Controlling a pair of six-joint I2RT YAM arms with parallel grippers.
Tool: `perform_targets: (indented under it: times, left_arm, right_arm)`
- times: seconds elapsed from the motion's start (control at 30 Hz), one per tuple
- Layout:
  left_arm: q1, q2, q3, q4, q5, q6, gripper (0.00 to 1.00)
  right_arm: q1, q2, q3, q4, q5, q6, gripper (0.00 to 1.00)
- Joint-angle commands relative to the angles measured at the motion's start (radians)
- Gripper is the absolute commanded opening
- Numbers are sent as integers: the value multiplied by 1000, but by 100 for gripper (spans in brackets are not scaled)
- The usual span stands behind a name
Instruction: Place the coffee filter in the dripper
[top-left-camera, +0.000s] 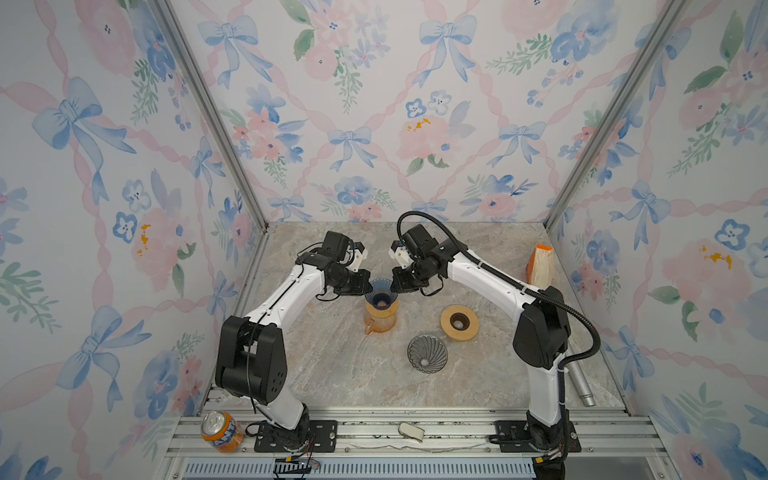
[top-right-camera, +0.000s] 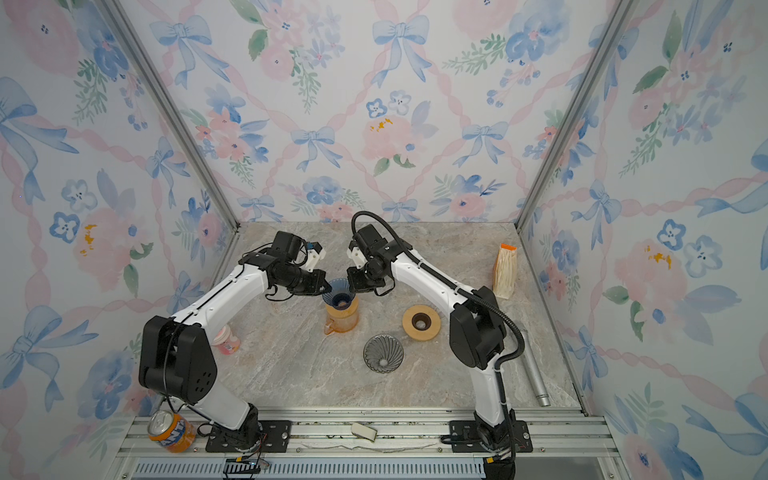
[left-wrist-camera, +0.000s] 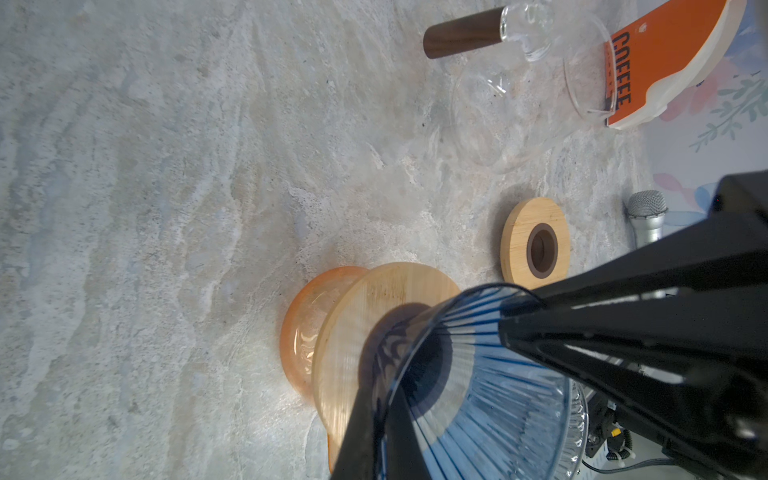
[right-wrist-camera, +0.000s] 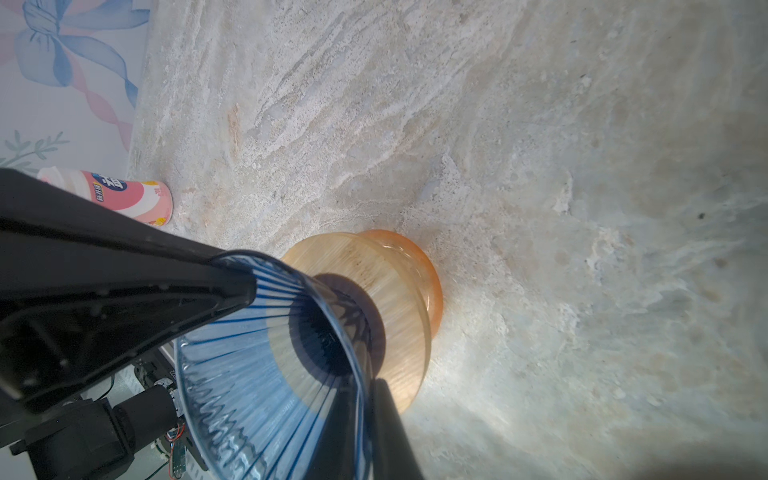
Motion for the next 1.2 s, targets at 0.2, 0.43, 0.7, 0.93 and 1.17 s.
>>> perform_targets:
  times: [0.2,0.43,0.7,0.93,1.17]
  left_arm:
    - [-12,66,-25,-34,-89,23,0]
    - [-10,38,12,-34,-95,21,4]
    - [-12,32,60,-33,-86,10,16]
    - [-12,43,104,-32,-89,6,24]
    - [-12,51,159,-31,-92,5,34]
  right_arm:
    - [-8,7,-86,-10,10,-24,10]
    - [-16,-5,-57,16,-70,-35,13]
    - [-21,-28,-20,19,-98,-41,21]
    - [-29,-45,-22,45,-123,-39,27]
    - [-33,-75,-5,13,-112,-75,48]
